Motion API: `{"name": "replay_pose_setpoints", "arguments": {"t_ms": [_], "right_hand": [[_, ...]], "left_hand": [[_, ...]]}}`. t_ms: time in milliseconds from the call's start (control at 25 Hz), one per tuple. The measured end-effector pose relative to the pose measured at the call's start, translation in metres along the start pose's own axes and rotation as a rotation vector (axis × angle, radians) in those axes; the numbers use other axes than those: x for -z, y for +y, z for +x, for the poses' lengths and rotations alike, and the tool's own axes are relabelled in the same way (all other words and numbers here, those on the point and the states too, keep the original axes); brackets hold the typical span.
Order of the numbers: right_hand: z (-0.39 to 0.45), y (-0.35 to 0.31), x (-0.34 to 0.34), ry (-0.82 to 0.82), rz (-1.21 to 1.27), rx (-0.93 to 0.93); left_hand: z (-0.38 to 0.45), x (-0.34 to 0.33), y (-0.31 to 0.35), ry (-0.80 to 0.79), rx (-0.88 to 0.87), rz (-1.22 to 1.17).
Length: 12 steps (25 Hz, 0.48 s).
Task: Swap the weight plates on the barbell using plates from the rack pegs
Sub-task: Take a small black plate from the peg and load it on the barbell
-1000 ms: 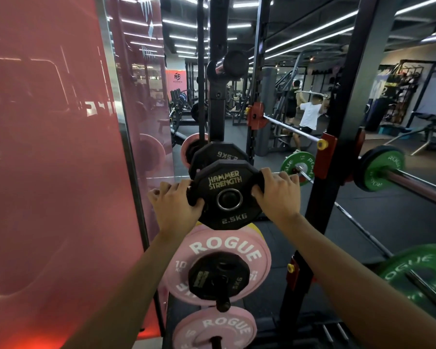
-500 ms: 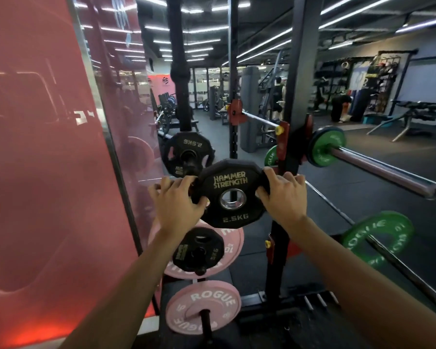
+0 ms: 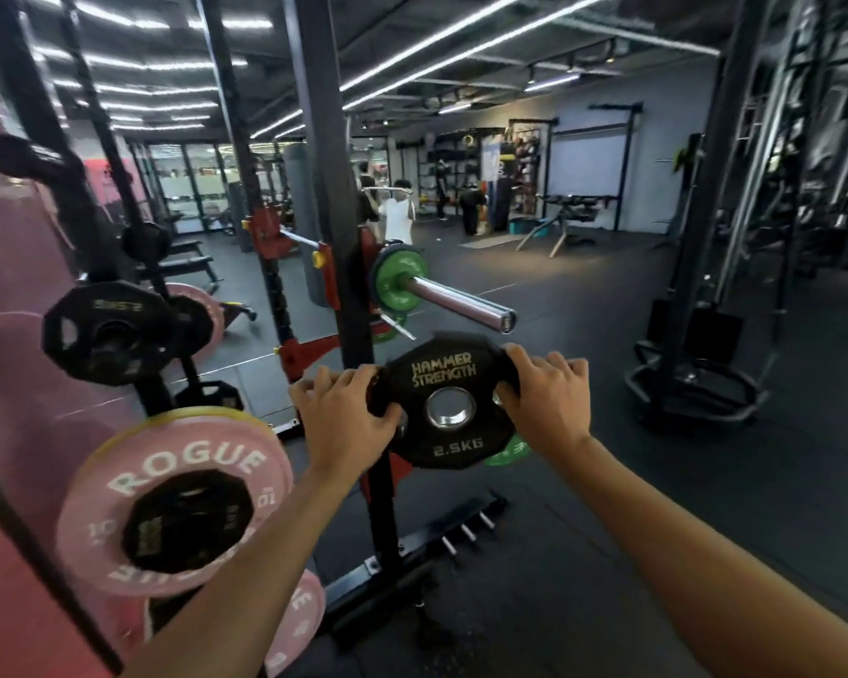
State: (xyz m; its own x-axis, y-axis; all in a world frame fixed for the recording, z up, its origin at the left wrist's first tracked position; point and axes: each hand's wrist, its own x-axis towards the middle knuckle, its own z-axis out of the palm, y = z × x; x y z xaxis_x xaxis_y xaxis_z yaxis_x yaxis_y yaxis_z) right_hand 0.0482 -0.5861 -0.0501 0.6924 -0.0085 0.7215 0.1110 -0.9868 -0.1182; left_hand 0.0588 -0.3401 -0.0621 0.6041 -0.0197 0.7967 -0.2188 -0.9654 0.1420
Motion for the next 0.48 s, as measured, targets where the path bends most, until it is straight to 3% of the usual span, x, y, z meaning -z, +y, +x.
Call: {"name": "replay_pose_setpoints", "arguments": {"t_ms": [200, 480], "right_hand": [[0.016, 0.062, -0.012, 0.03, -0.042, -0.059], [0.075, 0.119, -0.061, 0.023, -0.091, -0.055]], "left_hand": [[0.027, -0.048, 0.048, 0.036, -0.074, -0.091], [0.082, -0.126, 0.077, -0.028, -0.081, -0.16]]}}
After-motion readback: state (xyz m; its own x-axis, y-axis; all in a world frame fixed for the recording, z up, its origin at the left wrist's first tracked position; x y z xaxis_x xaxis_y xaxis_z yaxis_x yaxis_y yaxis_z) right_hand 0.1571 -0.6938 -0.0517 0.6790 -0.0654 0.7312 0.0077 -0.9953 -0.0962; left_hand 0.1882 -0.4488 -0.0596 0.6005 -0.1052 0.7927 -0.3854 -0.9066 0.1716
